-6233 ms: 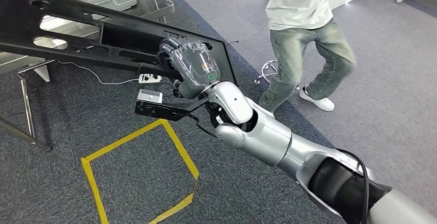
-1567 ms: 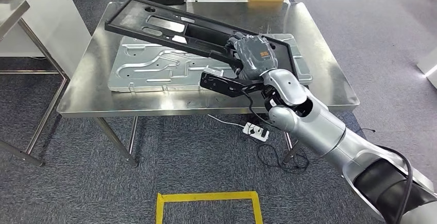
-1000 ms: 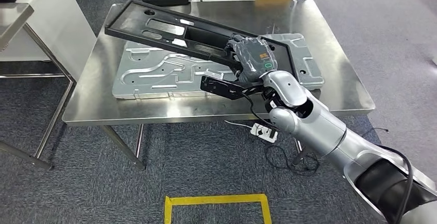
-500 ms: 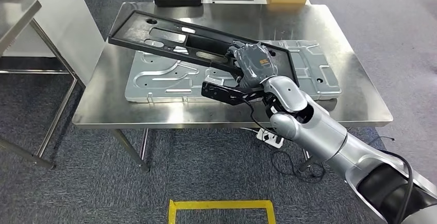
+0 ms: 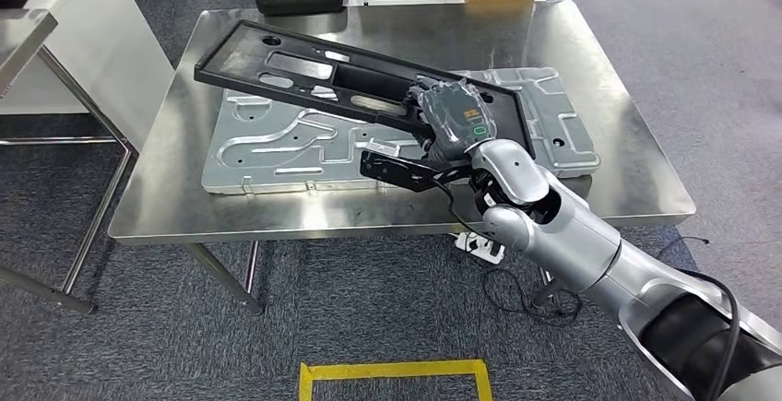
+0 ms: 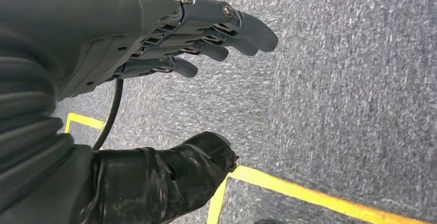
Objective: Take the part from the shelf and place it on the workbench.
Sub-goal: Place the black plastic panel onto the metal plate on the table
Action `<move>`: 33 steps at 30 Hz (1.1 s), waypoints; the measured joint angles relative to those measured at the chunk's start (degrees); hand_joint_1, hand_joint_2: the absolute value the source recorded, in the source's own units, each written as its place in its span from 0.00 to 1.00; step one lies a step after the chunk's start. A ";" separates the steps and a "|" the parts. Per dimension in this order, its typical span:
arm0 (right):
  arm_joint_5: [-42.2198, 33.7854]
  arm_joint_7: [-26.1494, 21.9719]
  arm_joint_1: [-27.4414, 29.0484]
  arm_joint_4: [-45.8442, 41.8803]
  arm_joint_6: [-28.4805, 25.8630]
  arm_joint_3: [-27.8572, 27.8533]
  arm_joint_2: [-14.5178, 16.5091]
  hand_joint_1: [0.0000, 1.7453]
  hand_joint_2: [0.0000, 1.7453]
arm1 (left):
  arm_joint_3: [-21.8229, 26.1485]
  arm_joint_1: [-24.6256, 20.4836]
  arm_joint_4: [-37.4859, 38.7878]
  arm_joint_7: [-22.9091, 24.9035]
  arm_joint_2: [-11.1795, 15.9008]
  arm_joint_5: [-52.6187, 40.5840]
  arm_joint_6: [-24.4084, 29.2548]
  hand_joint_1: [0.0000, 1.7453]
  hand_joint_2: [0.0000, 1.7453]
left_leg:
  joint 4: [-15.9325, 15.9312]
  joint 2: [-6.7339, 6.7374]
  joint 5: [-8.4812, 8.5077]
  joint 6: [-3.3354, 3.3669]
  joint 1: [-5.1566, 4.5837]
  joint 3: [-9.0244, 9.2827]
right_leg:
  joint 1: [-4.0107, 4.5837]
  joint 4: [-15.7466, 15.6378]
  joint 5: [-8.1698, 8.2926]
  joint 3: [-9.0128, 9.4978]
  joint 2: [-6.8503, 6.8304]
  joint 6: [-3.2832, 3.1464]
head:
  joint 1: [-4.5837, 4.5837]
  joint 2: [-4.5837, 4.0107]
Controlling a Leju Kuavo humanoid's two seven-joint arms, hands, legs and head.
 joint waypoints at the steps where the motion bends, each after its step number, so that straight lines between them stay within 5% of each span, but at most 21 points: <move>1: 0.01 0.01 0.01 -0.02 -0.01 0.00 -0.07 1.00 1.00 | -0.01 -0.04 0.00 0.03 0.09 0.00 0.03 0.00 1.00 | -2.02 -0.02 0.45 0.24 -0.14 1.00 | 0.06 0.09 -0.11 -0.03 0.02 0.21 | 0.03 0.00; 5: 0.02 0.03 0.25 -0.07 -0.02 0.00 -0.30 1.00 1.00 | -0.03 -0.10 0.00 0.06 0.15 -0.01 0.08 0.00 1.00 | -3.62 0.02 0.45 0.99 -0.02 1.96 | 0.16 0.19 -0.59 -0.03 0.02 1.22 | 0.06 0.00; 9: 0.02 0.03 0.20 -0.19 -0.03 -0.02 -0.71 1.00 1.00 | -0.04 -0.15 0.00 0.06 0.16 0.00 0.11 0.00 1.00 | -4.43 0.10 0.65 1.79 0.41 2.74 | -0.03 7.29 -4.63 -3.13 -0.07 2.20 | 0.35 0.00; 13: 0.02 0.03 0.37 -0.20 -0.02 -0.02 -0.75 1.00 1.00 | -0.04 -0.15 0.00 0.06 0.16 -0.02 0.11 0.00 1.00 | -4.39 0.10 0.57 1.84 0.43 2.77 | -0.30 12.09 -6.21 -5.74 -0.10 2.49 | 0.34 0.00; 15: 0.02 0.03 0.58 -0.23 -0.02 -0.02 -0.90 1.00 1.00 | -0.04 -0.13 0.00 0.06 0.14 -0.01 0.11 0.00 1.00 | -3.77 0.01 -0.05 1.27 0.79 2.81 | -1.04 9.64 -3.34 -5.31 -0.25 3.21 | 0.36 0.00; 17: 0.02 0.03 0.61 -0.34 -0.02 -0.02 -1.04 1.00 1.00 | -0.04 -0.13 0.00 0.06 0.19 -0.01 0.11 0.00 1.00 | -2.77 -0.15 -0.82 0.28 0.94 2.59 | -1.38 2.38 0.37 -2.26 -0.31 3.44 | 0.37 0.00; 22: 0.02 0.03 0.73 -0.48 -0.02 -0.04 -1.07 1.00 1.00 | -0.04 -0.12 0.00 0.06 0.25 -0.01 0.11 0.00 1.00 | -1.68 -0.08 -1.82 -0.96 0.91 2.06 | -1.16 1.13 0.34 -1.66 -0.15 1.38 | 0.29 0.00; 25: 0.02 0.03 0.67 -0.51 -0.03 -0.04 -1.07 1.00 1.00 | -0.05 -0.18 0.00 0.06 0.25 -0.02 0.11 0.00 1.00 | 7.19 0.09 -6.31 -1.20 0.89 -2.04 | -0.90 0.97 0.28 -1.40 -0.24 0.45 | 0.21 0.00; 27: 0.02 0.03 0.76 -0.50 -0.02 -0.04 -1.07 1.00 1.00 | -0.06 -0.13 0.00 0.06 0.25 -0.02 0.11 0.00 1.00 | 12.56 0.08 -7.79 -0.99 0.77 -4.84 | -0.44 1.00 0.18 -1.35 -0.17 0.12 | 0.22 0.00; 29: 0.02 0.03 0.81 -0.50 -0.02 -0.04 -1.07 1.00 1.00 | -0.07 -0.08 0.00 0.06 0.25 -0.02 0.11 0.00 1.00 | 10.22 0.08 -5.30 -0.18 0.39 -3.97 | 0.06 1.02 0.06 -1.12 -0.03 -0.08 | 0.22 0.00; 31: 0.02 0.03 0.76 -0.51 -0.03 -0.04 -1.07 1.00 1.00 | -0.07 -0.12 0.00 0.06 0.38 -0.02 0.11 0.00 1.00 | 2.91 0.10 -1.74 1.27 -0.30 -0.46 | 0.46 1.00 -0.08 -0.88 0.04 -0.19 | 0.27 0.00; 33: 0.02 0.03 0.72 -0.51 -0.02 -0.04 -1.06 1.00 1.00 | -0.07 -0.22 0.00 0.06 0.55 -0.02 0.13 0.00 1.00 | -1.69 0.10 -0.58 2.15 -0.91 1.71 | 0.48 0.97 -0.09 -0.95 0.01 -0.02 | 0.31 0.00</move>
